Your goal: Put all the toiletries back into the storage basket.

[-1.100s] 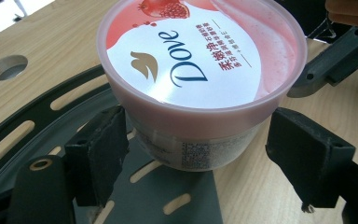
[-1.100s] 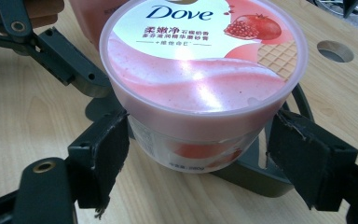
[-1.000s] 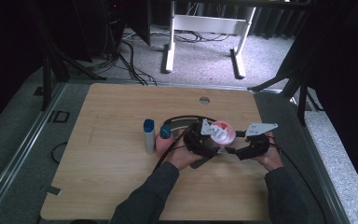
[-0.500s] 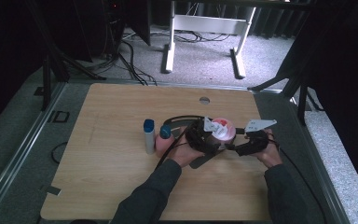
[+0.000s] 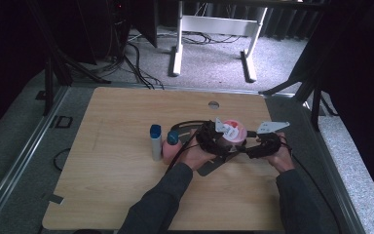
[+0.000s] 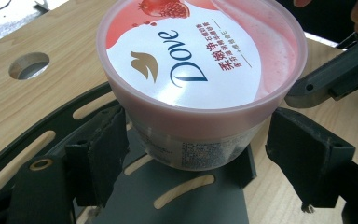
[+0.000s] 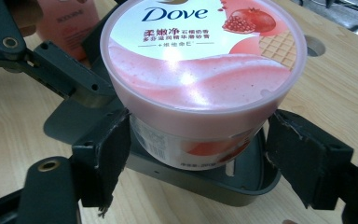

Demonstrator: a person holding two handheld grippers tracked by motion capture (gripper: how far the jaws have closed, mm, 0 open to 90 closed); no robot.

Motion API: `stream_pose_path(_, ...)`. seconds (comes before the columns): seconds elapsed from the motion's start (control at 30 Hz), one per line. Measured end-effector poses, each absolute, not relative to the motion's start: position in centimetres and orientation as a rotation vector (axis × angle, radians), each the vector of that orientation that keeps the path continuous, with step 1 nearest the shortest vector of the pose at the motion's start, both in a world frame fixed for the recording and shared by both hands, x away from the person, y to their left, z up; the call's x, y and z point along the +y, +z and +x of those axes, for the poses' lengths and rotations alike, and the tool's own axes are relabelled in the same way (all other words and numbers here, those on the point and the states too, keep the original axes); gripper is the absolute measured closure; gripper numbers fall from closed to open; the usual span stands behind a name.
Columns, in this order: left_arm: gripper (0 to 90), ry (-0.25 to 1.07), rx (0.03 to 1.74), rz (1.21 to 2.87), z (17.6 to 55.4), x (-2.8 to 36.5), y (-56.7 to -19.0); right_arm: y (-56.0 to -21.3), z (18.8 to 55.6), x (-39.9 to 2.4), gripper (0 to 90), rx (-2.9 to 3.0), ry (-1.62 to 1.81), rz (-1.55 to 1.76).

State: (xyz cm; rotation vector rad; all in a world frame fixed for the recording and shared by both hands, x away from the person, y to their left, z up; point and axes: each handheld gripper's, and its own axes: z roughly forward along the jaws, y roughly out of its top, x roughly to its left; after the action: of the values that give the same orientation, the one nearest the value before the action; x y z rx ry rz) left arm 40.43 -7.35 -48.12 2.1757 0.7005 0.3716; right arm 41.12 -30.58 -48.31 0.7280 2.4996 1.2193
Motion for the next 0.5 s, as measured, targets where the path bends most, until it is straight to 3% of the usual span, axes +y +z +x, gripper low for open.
stream_pose_path(0.5,21.2,0.34,0.731,2.203,41.8,-8.0,-49.5,-49.4,42.2,-30.4,22.5,2.516,1.151,0.799)
